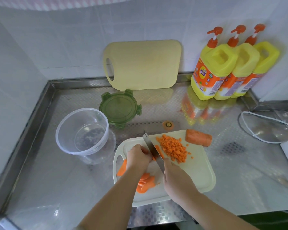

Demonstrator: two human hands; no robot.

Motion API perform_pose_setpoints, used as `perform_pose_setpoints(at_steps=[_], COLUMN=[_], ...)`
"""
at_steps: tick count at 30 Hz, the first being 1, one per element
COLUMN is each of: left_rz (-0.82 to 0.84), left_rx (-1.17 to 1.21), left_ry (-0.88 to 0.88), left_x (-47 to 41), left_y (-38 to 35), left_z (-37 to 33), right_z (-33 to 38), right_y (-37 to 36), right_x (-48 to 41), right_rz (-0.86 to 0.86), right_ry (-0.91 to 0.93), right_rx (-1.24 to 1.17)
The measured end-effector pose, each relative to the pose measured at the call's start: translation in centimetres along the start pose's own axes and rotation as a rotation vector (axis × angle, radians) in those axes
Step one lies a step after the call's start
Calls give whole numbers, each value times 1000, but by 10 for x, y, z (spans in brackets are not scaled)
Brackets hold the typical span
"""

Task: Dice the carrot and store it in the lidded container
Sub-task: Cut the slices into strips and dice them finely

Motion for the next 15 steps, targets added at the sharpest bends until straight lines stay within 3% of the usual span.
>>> perform_pose_setpoints(at_steps=[6,15], left_rz=[19,57], left_rx=[6,-120], left_ry=[-1,-107], left_x=[-2,-5], left_y=[-2,-6], left_z=[-3,-19], right_z=[-6,-32], right_y=[29,44], right_x=[5,2], right_rz=[-71,-24], right_ry=[33,-3], right_rx=[-52,-90])
Point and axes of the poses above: each hand's wrist, its own x-axis away from the middle knuckle, its own y-axis out of the back of the hand, z = x × y, the point moved 10 cm from there along -x, towards the middle knuckle, and after that the axes turned 12 degrees about x, right-handed, at the moved point
